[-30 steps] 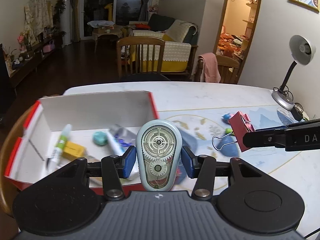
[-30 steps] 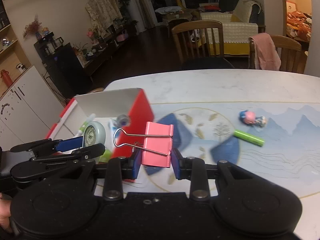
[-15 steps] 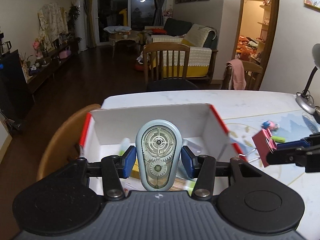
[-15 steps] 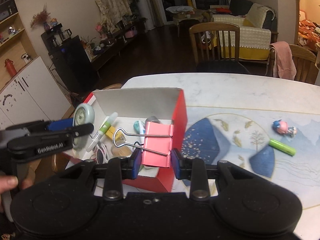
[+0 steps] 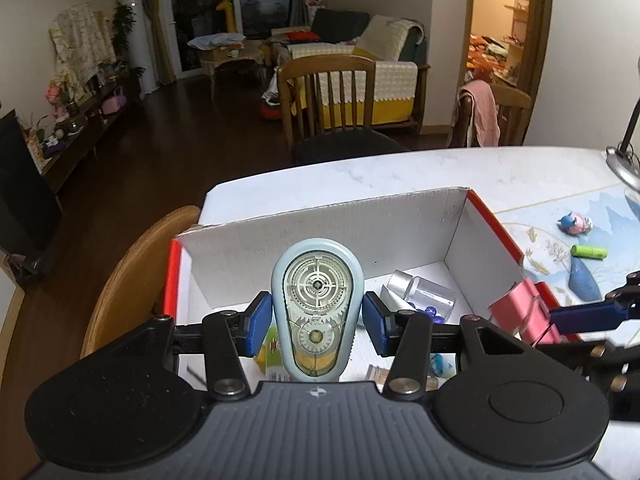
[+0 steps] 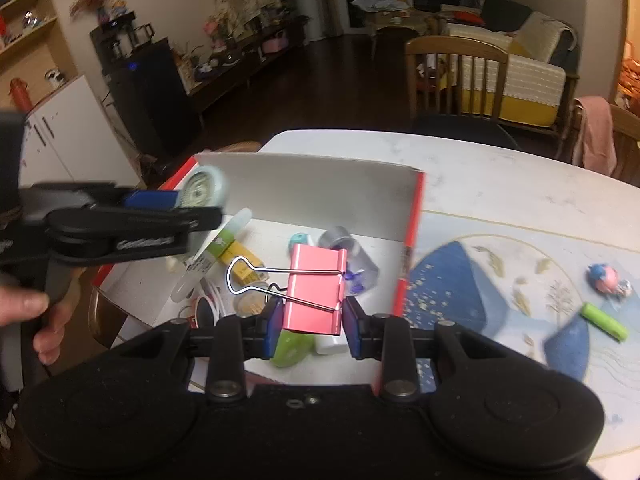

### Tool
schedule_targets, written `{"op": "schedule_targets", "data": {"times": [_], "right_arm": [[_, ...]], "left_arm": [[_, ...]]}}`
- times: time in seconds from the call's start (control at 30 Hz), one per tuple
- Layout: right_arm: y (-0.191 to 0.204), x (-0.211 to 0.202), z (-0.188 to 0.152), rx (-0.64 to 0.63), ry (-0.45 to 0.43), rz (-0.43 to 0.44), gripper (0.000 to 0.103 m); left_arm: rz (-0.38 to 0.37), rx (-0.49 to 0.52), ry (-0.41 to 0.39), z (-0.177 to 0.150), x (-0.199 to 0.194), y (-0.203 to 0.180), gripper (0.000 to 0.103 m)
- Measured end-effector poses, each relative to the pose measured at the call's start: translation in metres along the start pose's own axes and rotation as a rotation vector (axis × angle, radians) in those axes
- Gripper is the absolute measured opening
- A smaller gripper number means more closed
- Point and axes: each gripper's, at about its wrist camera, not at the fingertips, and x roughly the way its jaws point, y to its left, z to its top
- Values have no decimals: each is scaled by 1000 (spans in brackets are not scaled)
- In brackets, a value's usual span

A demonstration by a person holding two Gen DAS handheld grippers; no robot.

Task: Organize rigid objects
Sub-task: 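Carry the correction tape and pink binder clip into the red box and open both tools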

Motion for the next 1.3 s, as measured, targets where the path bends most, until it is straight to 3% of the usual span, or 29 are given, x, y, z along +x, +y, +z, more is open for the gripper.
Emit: {"op": "schedule_targets", "data": {"times": [0.3,0.67,0.77,1.3], "right_arm": [[21,39,1,-77,66,-10,31],[18,70,1,-81,109,-12,31],[18,75,-2,-84,123,-16,26],[6,54,-2,-28,86,33,42]], "left_arm": [[-31,50,91,8,42,-4,46],[-62,59,159,5,68,-6,45],[-69,44,172,3,70,-5,44],[-72,-18,185,-4,53,1,44]]}}
